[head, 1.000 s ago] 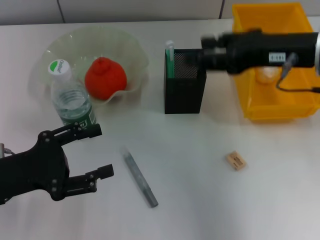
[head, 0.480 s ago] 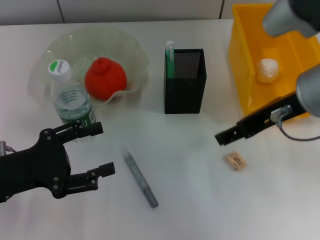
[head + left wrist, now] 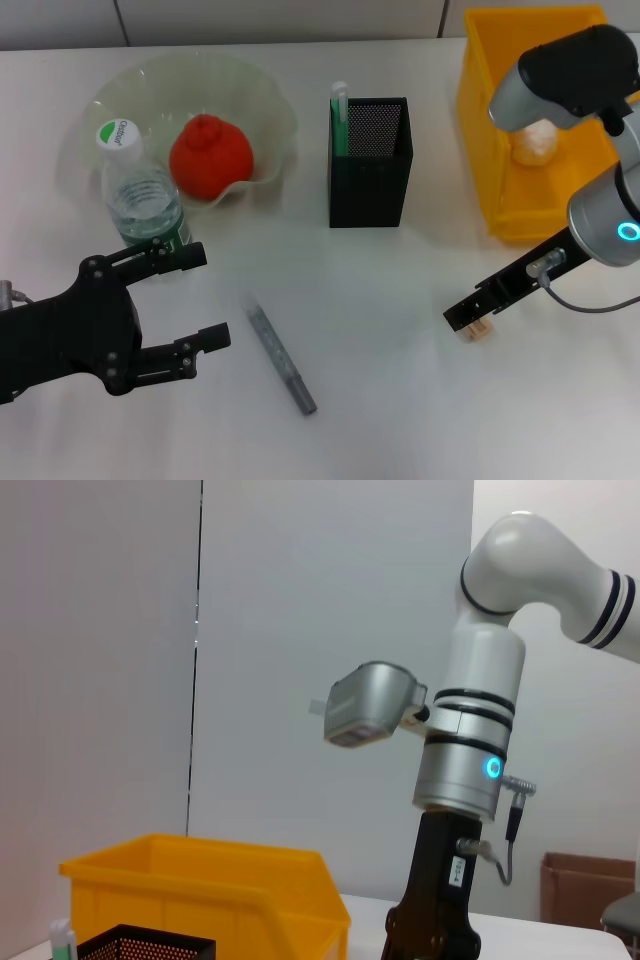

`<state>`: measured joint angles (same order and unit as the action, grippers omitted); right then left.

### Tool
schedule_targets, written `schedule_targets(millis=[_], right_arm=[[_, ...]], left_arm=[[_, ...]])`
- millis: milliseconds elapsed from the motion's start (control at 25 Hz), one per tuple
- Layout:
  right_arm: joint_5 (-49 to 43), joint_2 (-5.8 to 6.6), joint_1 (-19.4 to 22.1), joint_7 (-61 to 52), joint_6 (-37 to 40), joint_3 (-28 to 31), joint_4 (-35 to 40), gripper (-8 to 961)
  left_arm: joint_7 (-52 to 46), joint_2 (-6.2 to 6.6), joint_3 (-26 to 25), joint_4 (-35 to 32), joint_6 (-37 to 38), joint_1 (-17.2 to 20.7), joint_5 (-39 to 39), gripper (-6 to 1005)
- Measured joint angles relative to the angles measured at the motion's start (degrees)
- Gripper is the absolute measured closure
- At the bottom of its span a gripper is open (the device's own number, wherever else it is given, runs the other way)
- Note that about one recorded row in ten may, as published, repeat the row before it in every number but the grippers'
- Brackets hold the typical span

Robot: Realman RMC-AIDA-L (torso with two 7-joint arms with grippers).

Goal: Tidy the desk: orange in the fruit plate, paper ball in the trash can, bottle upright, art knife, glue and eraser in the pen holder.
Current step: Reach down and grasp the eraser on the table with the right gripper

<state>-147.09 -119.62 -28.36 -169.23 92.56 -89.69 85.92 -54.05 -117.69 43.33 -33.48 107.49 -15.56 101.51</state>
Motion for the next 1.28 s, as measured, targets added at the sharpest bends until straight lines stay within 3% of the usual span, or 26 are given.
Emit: schedule_targets(millis=[560,680,880,1280], right_arm=[[-2.39,0.03,-2.66,0.07,-4.14,-3.10,-7.08,137],[-2.10,0.01,-3.74,0.04,-4.86,-3.18,-9.09,195],[-2.02,-0.02,-5.01,0.03,-5.52,-3.27,-11.31,423],[-1.96,-0.18,-7.05,0.01,-6.19,-4.91,-14.52,420]], left_arm=[[0.00,0.00,0.00,0.00,0.02,0.16,0.01,187],[0.00,0.00,0.00,0.00,0.02,0.23,0.00,187],[0.00,0.00,0.00,0.00,0.00,0.37,0.02,187],[0.04,0.08,0.00,0.00,0.00,0.45,0.00,187]])
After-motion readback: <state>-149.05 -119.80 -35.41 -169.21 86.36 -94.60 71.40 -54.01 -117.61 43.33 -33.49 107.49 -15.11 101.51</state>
